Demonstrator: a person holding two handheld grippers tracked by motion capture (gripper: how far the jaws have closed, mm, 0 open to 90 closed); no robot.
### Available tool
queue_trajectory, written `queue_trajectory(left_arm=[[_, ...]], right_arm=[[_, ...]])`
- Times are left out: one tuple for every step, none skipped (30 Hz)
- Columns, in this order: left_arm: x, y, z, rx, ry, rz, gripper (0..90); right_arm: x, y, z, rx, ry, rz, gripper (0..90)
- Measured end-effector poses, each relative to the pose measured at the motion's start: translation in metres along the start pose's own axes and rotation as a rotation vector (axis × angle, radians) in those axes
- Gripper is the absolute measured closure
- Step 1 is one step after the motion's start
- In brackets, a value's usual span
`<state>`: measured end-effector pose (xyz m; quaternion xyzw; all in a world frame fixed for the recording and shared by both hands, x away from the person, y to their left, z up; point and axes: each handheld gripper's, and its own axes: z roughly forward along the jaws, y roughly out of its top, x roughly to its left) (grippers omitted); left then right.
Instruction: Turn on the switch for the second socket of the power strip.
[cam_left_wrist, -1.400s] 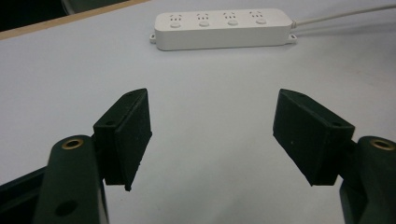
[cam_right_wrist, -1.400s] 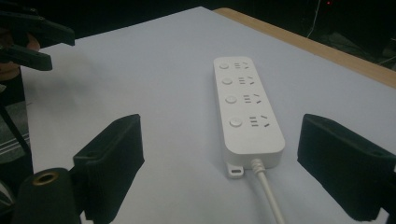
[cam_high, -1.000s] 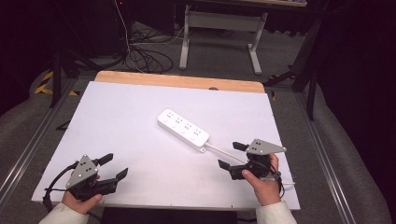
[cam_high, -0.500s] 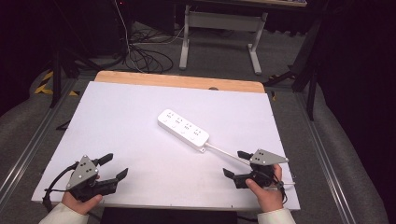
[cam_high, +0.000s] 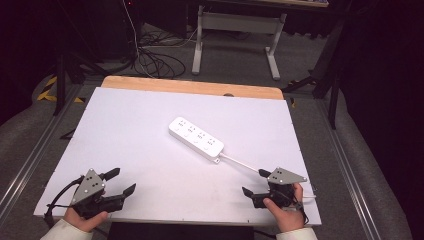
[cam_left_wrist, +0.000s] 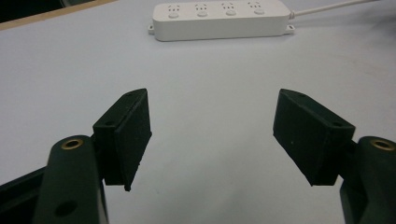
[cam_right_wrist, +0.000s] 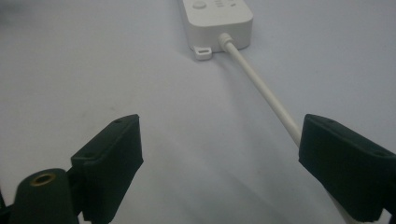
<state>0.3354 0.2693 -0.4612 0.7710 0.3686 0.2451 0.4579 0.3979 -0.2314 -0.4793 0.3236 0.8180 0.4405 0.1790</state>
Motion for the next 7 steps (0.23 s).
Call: queue_trajectory(left_arm=[[0.0001,-0.0001,-0.0006,-0.003,0.002,0.001,28.0],[0.0007,-0.0001,-0.0008,-0.004,0.001,0.006,28.0],[0.0009,-0.0002,-0.0006,-0.003,0.001,0.006,27.9],[0.001,-0.0004,0.0,-0.004,0.001,0.001,27.9],[0.0013,-0.0005,0.0007,-0.006,0.001,-0.002,27.9],[0.002,-0.0003,0.0013,-0.008,0.0,0.0,27.8],[0.0017,-0.0003,0.0018,-0.01,-0.003,-0.008,27.8]], right_arm=[[0.0,0.0,0.0,0.0,0.0,0.0,14.0],[0.0013,-0.0008,0.0004,0.009,-0.007,-0.008,14.0],[0.0023,-0.0014,0.0006,0.014,-0.007,-0.014,14.1],[0.003,-0.0016,0.0005,0.012,-0.005,-0.017,14.1],[0.0034,-0.0012,0.0002,0.007,-0.006,-0.016,14.1],[0.0034,-0.0006,-0.0003,-0.002,-0.007,-0.016,14.2],[0.0032,0.0,-0.0011,-0.01,-0.006,-0.015,14.6]])
